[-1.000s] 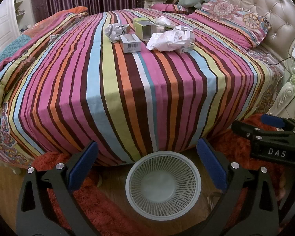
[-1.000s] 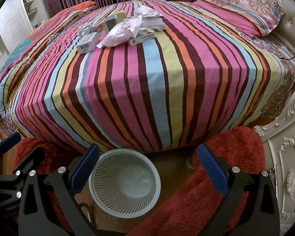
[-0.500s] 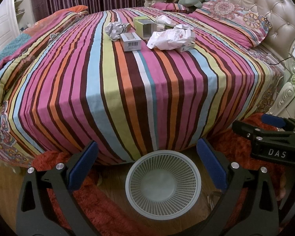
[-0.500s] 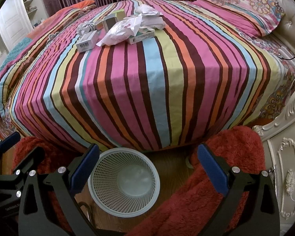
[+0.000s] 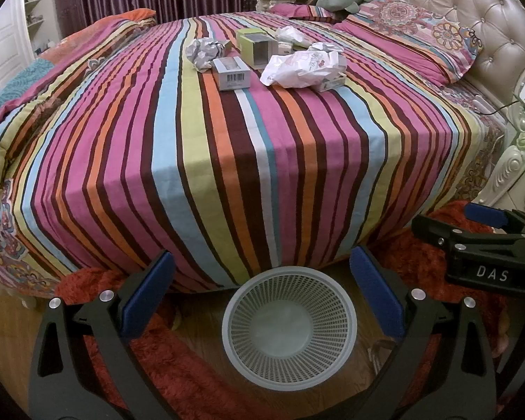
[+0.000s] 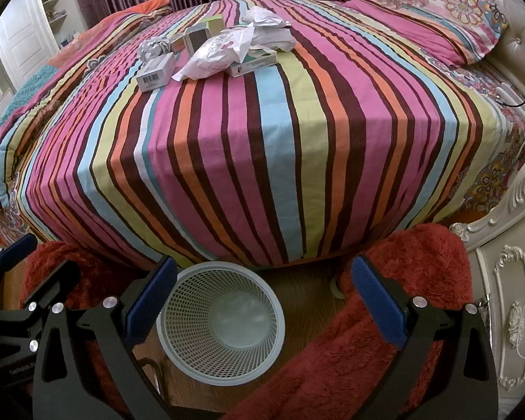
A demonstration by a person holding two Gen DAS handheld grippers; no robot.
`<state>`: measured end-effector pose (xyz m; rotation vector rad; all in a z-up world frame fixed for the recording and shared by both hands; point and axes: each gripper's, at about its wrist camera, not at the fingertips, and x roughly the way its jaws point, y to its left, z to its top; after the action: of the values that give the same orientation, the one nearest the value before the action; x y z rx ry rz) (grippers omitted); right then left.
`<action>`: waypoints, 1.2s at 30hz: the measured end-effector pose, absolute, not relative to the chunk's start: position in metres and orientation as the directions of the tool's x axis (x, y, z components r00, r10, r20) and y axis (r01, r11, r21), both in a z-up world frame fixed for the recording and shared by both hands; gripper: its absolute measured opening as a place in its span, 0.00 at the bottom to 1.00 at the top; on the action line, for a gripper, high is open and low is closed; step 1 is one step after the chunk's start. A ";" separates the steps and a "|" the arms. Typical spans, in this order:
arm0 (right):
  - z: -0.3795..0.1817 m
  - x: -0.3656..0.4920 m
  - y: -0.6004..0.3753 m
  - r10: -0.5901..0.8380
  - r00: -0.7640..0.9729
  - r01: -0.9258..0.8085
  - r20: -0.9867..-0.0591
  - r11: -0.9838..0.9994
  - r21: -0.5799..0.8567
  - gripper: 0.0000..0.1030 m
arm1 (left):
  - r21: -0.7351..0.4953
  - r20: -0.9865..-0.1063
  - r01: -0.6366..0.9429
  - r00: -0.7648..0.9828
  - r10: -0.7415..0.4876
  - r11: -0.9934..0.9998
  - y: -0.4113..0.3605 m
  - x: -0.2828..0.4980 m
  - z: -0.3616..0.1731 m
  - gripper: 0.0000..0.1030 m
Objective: Collect trash
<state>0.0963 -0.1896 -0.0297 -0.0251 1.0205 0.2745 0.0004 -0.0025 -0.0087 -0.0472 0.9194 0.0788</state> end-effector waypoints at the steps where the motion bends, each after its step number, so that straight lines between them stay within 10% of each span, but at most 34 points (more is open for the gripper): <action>1: -0.030 0.096 -0.190 0.214 0.492 -0.238 -0.844 0.965 0.107 0.93 | -0.008 -0.796 -0.088 0.604 0.047 0.996 -0.002 0.000 -0.009 0.94; 36: -0.021 0.095 -0.185 0.213 0.547 -0.265 -0.810 0.961 0.074 0.93 | -0.024 -0.834 -0.086 0.551 0.027 0.996 0.000 0.008 -0.024 0.94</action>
<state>0.0946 -0.1848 -0.0207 -0.0597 0.9509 0.2835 0.0079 0.0004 -0.0244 -0.0645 0.9855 0.0671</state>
